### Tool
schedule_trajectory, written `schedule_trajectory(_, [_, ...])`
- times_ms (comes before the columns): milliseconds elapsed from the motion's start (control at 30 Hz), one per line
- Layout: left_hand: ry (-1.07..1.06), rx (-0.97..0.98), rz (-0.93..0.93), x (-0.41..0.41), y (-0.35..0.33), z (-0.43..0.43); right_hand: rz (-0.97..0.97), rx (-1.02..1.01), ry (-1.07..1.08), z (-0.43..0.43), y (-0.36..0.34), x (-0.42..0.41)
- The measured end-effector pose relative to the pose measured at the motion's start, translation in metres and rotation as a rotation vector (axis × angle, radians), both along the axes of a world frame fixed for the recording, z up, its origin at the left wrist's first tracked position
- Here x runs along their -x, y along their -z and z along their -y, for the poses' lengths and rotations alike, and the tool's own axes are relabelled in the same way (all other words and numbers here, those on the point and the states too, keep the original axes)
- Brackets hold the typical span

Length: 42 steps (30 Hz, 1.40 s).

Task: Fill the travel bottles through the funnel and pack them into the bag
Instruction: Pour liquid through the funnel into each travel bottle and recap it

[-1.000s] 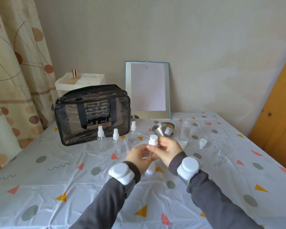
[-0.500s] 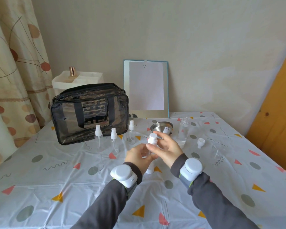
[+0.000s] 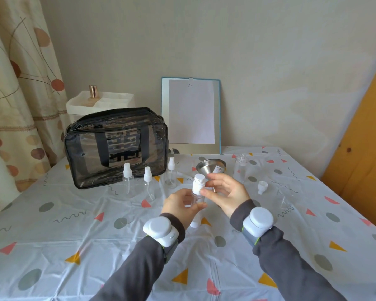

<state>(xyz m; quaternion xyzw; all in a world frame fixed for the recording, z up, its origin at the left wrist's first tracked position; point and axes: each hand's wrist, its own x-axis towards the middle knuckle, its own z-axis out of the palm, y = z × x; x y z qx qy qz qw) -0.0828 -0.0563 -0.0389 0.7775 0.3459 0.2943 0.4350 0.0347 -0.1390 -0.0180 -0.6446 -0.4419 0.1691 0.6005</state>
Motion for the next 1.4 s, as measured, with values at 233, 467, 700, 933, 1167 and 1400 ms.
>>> schedule_trajectory(233, [-0.006, -0.004, 0.011, 0.001, 0.001, 0.004, -0.039, -0.026, -0.039, -0.010, 0.001, 0.017])
schedule_trajectory(467, [-0.013, 0.011, 0.012, -0.001, 0.003, 0.002, -0.087, -0.070, -0.107, -0.010, -0.006, 0.017])
schedule_trajectory(700, [0.009, 0.001, 0.010, -0.001, 0.009, 0.004, -0.127, -0.135, -0.052, -0.010, -0.018, 0.015])
schedule_trajectory(933, [0.009, -0.216, 0.170, 0.008, -0.003, 0.010, -0.143, -0.134, 0.055, -0.003, -0.017, 0.012])
schedule_trajectory(1167, [0.005, -0.969, 0.218, 0.011, -0.034, 0.013, -0.178, -0.153, 0.008, -0.001, -0.017, 0.010])
schedule_trajectory(1400, [-0.201, -1.117, 0.157, 0.015, -0.040, 0.008, -0.114, -0.139, -0.080, 0.000, -0.017, 0.011])
